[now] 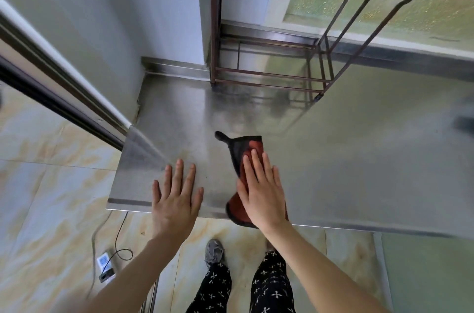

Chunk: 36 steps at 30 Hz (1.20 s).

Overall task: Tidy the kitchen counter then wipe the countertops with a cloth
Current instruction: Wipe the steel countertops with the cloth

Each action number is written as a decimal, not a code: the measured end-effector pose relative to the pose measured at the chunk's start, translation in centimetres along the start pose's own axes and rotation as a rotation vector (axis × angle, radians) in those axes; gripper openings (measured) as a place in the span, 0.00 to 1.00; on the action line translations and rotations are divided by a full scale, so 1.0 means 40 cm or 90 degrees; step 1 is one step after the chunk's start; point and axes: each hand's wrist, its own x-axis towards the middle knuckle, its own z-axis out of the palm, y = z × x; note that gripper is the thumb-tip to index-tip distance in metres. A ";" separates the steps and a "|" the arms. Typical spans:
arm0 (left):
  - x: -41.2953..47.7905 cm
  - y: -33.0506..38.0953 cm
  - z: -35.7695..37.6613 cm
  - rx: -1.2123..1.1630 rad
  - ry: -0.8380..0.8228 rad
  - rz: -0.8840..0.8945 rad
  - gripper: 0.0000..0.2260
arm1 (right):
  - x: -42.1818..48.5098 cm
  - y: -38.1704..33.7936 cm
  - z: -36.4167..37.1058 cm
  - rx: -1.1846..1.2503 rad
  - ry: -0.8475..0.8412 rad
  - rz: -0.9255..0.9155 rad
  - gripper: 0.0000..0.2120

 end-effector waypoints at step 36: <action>0.051 -0.134 -0.044 -0.063 -0.004 -0.179 0.25 | 0.347 0.078 -0.021 0.014 0.068 -0.087 0.23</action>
